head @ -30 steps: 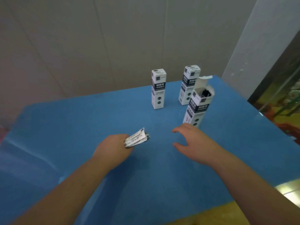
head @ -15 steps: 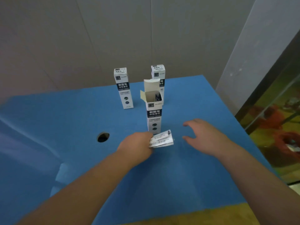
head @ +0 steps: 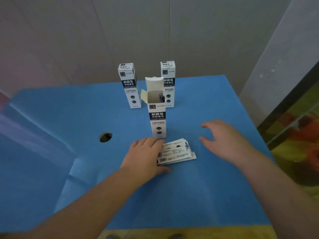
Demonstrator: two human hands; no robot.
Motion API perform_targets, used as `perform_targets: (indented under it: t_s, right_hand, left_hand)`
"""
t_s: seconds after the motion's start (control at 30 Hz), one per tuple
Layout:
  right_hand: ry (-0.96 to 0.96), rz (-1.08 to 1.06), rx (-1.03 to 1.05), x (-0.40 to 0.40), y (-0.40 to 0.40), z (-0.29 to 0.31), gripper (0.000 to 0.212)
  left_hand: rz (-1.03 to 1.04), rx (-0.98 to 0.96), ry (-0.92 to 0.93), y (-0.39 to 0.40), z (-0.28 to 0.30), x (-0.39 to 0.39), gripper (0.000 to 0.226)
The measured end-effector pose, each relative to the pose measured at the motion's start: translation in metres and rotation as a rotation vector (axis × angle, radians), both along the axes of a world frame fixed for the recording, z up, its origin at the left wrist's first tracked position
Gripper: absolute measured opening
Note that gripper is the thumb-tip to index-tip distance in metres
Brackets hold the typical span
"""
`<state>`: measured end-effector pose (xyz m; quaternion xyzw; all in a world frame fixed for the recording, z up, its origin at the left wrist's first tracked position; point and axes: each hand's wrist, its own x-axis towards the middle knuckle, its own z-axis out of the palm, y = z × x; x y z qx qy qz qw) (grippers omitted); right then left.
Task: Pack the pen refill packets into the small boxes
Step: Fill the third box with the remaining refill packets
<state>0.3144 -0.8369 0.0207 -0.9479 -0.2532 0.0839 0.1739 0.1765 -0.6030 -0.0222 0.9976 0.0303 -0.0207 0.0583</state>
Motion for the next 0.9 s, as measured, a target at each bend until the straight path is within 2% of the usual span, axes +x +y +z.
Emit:
perform_targets:
  t_s: [0.1,0.17,0.3,0.37,0.4,0.5,0.63,0.77,0.9]
  right_hand:
    - [0.001,0.033,0.019,-0.001,0.008,0.000,0.045]
    - [-0.001,0.040,0.023,-0.002,0.010,0.001,0.045]
    - [-0.032,0.076,0.025,-0.006,0.015,0.002,0.044]
    - [-0.053,0.151,0.031,-0.012,0.021,0.003,0.044]
    - [-0.065,0.211,0.029,-0.017,0.026,0.003,0.045]
    - [-0.089,0.390,0.003,-0.031,0.044,0.000,0.044]
    - [-0.107,0.546,-0.082,-0.043,0.069,-0.008,0.049]
    - [-0.169,0.610,-0.186,-0.047,0.083,-0.014,0.036]
    - [-0.182,0.556,-0.190,-0.045,0.088,-0.018,0.019]
  left_hand:
    - [0.054,-0.055,-0.071,0.005,-0.002,-0.016,0.095]
    - [0.173,-0.177,-0.158,0.007,-0.001,-0.020,0.092]
    - [0.439,-0.678,-0.331,0.010,0.015,-0.001,0.095]
    - [0.403,-0.930,-0.402,0.015,0.031,0.016,0.103]
    - [0.360,-0.973,-0.422,0.018,0.039,0.026,0.107]
    - [0.259,-0.942,-0.341,0.028,0.060,0.046,0.104]
    - [0.237,-0.872,-0.341,0.034,0.067,0.051,0.056]
    - [0.324,-0.852,-0.438,0.039,0.063,0.035,0.052]
    - [0.381,-0.846,-0.468,0.050,0.062,0.016,0.051]
